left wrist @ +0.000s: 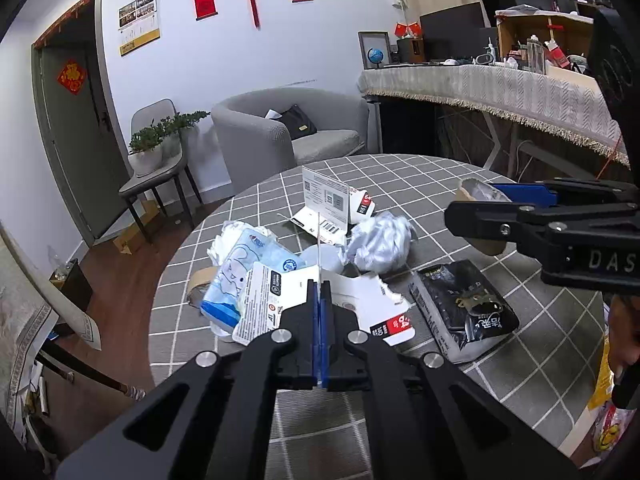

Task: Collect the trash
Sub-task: 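Lift the tape roll and paper cards and carry both toward the teal bin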

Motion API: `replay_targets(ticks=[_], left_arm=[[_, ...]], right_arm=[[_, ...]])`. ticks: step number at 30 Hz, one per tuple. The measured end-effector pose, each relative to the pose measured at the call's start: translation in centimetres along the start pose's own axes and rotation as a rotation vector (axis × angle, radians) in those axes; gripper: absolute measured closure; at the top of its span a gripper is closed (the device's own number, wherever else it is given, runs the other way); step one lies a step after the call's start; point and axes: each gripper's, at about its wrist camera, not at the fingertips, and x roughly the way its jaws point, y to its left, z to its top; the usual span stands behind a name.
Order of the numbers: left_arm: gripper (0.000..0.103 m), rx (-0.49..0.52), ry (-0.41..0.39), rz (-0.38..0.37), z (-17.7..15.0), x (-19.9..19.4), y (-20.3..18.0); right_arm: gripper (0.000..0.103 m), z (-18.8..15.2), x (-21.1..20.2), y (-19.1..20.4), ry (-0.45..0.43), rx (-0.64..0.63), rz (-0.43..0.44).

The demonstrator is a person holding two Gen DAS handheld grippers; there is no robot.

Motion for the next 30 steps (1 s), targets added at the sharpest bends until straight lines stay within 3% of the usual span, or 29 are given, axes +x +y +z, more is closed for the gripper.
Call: replay_targets(ticks=[9,17,23,30], left_arm=[[0.101,-0.098,-0.096,-0.06,-0.2,-3.5,3.6],[0.101,-0.197,-0.108,-0.074,-1.3,-5.7,7.8],[0.101,-0.21,-0.109,-0.014,-3.1,-7.6,11.1],[0.101,-0.227,-0.03,0.055,-7.0,-8.2,15.1]], right_arm=[[0.053,0.9,-0.2,2.4,-0.037,-0.016,0.01],[0.053,1.3,0.7,6.2,-0.043,-0.033,0.066],[0.053,1.3,1.6,10.0,-0.036,-0.068,0.106],[0.053,1.1,3.3,15.6,-0.012,-0.13,0.169]])
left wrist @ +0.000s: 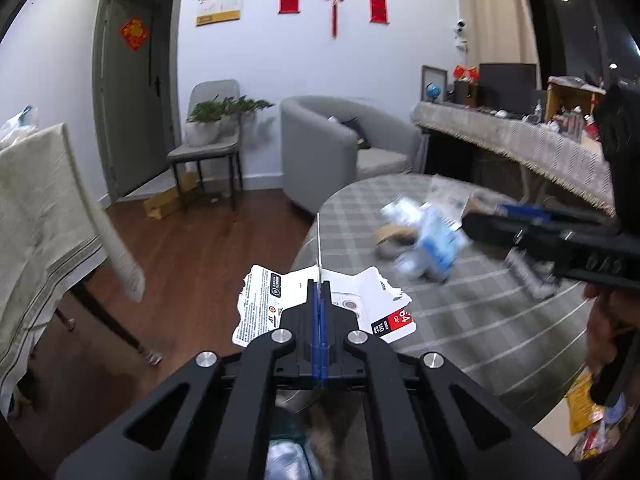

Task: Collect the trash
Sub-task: 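Lift the tape roll and paper cards and carry both toward the teal bin, then open the left gripper over the bin while the right gripper drops the tape roll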

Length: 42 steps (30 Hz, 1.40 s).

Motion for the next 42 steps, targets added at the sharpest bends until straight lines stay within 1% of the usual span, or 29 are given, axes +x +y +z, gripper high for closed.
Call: replay_targets(ticks=[3,6,8,9,11,16,18,20,23,24,25,26,27,28,29,31,34,42], left_arm=[[0.101,-0.016,0.046,0.02,-1.0,0.3,2.2],[0.101,-0.018,0.125,0.057,-2.5,1.2,3.8],[0.101,-0.044,0.189,0.068,-3.9,1.9,5.2],[0.101,-0.061,0.231,0.068,-4.8,2.4,6.0],[0.101,-0.091,0.29,0.063,-6.0,3.0,7.3],[0.101,-0.15,0.416,0.046,-8.7,4.3,10.1],[0.101,-0.156,0.469,0.05,-9.8,4.9,10.9],[0.1,-0.164,0.524,0.051,-11.0,5.7,11.6],[0.097,-0.182,0.564,0.058,-12.1,6.2,12.6],[0.091,-0.181,0.574,0.061,-12.4,6.3,13.0],[0.082,-0.178,0.58,0.07,-12.6,6.3,13.3],[0.076,-0.179,0.582,0.074,-12.8,6.2,13.6],[0.064,-0.184,0.582,0.077,-12.9,6.1,14.1],[0.06,-0.193,0.573,0.083,-13.1,6.1,14.6],[0.059,-0.197,0.565,0.085,-13.0,5.9,15.1],[0.052,-0.2,0.545,0.091,-12.6,5.3,15.8],[0.046,-0.231,0.495,0.089,-11.8,4.0,17.0],[0.038,-0.278,0.362,0.094,-9.8,0.6,19.0]], right_arm=[[0.053,0.1,1.2,2.3,0.013,-0.025,0.029],[0.053,0.2,2.6,4.4,0.031,-0.036,0.06],[0.053,0.2,3.7,5.6,0.053,-0.041,0.076],[0.053,0.1,4.4,6.3,0.069,-0.047,0.085],[0.053,-0.3,5.6,7.6,0.103,-0.064,0.1],[0.053,-1.7,8.7,10.5,0.198,-0.104,0.127],[0.053,-2.2,9.7,11.2,0.226,-0.11,0.13],[0.053,-2.7,11.0,12.0,0.256,-0.111,0.136],[0.053,-3.1,12.3,12.7,0.289,-0.109,0.142],[0.053,-3.2,12.7,13.0,0.299,-0.11,0.143],[0.053,-3.5,13.2,13.4,0.315,-0.112,0.143],[0.053,-3.5,13.7,13.5,0.325,-0.114,0.144],[0.053,-3.7,14.2,13.9,0.338,-0.117,0.145],[0.053,-3.9,14.5,14.0,0.345,-0.118,0.146],[0.053,-4.1,14.8,14.1,0.354,-0.121,0.147],[0.053,-4.5,15.5,14.6,0.37,-0.126,0.148],[0.053,-5.2,16.8,15.4,0.401,-0.136,0.149],[0.053,-8.5,19.9,16.2,0.504,-0.148,0.131]])
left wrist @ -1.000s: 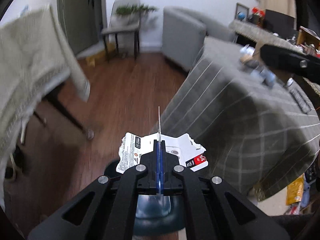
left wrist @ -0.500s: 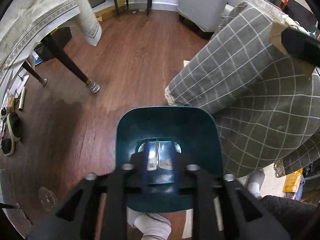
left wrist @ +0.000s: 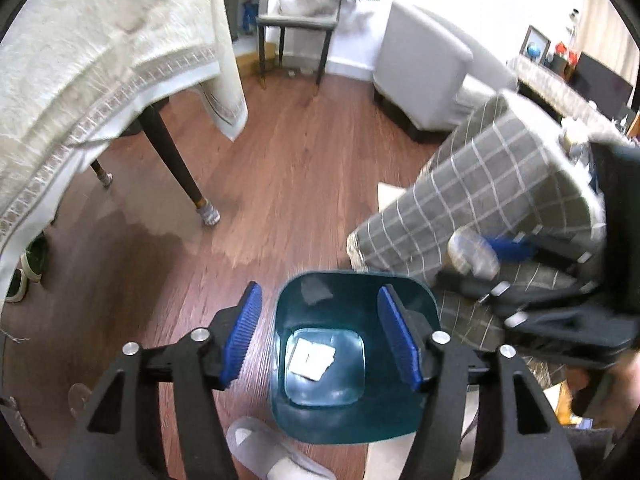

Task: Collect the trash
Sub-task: 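Open the left gripper over the bin while the right gripper drops the tape roll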

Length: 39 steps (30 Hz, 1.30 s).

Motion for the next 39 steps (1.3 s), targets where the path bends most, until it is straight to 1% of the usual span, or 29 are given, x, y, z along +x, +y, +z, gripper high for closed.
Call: replay_targets(ticks=[7,13,16,20,23,25,28,32,37,39], left_arm=[[0.035,-0.021,-0.096,-0.001,1.1,-2.6,0.9],[0.035,-0.077,-0.133,-0.028,1.9,-4.1,1.7],[0.035,-0.085,-0.155,-0.031,2.3,-5.0,1.6],[0.035,-0.082,-0.186,-0.04,2.7,-5.9,1.4],[0.035,-0.069,-0.199,-0.039,3.0,-6.3,0.9],[0.035,-0.059,-0.207,-0.036,3.1,-6.5,0.6],[0.035,-0.044,-0.224,-0.036,3.4,-6.9,-0.1],[0.035,0.012,-0.253,0.002,3.6,-7.5,-1.5],[0.034,0.042,-0.286,-0.009,4.0,-8.4,-3.0],[0.03,0.054,-0.31,-0.014,4.3,-8.9,-3.8]], right_arm=[[0.053,-1.3,3.2,0.9,0.068,-0.017,-0.001],[0.053,-2.2,6.1,1.9,0.128,-0.021,0.028],[0.053,-2.6,7.1,2.4,0.156,-0.031,0.027],[0.052,-3.5,8.3,2.9,0.198,-0.033,0.047],[0.051,-3.9,8.9,3.2,0.224,-0.047,0.056],[0.045,-4.2,9.1,3.2,0.241,-0.048,0.056],[0.044,-4.3,8.5,2.9,0.237,-0.042,0.051],[0.044,-4.2,7.2,2.1,0.212,-0.022,0.048],[0.044,-3.3,4.0,1.7,0.143,-0.026,0.059],[0.044,-3.2,2.6,1.6,0.114,-0.034,0.061]])
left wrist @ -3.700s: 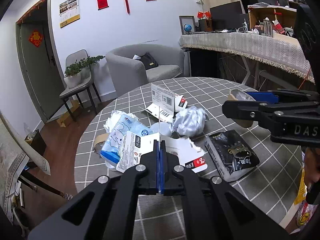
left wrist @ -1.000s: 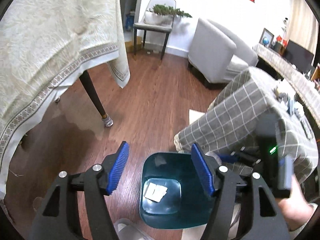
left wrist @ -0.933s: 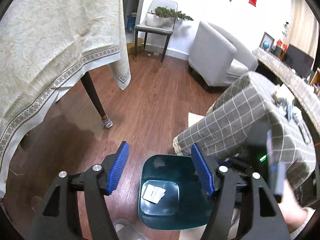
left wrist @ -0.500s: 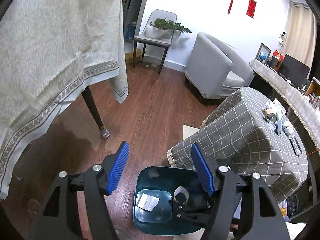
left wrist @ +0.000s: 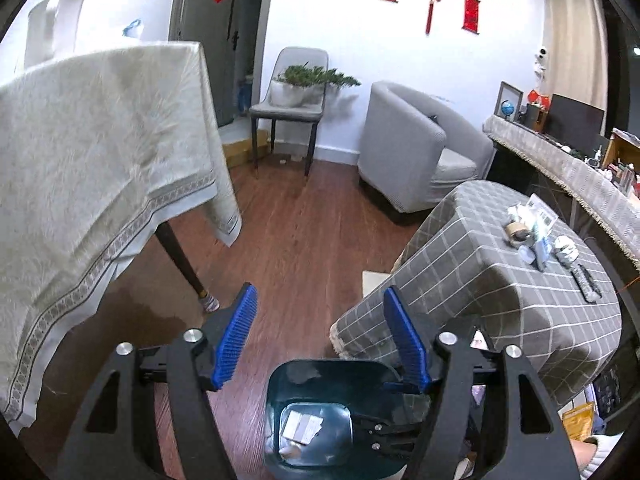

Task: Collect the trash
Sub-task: 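Open the left gripper over the bin while the right gripper drops the tape roll, then move both grippers back over the table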

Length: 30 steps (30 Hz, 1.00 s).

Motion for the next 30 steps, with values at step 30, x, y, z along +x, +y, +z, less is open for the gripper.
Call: replay_targets(ticks=[30], left_arm=[[0.017,0.133,-0.128,-0.099,2.0,0.6,-13.8]], right_arm=[[0.028,-4.4,-19.7,-8.8,-0.425,0.043,-0.245]])
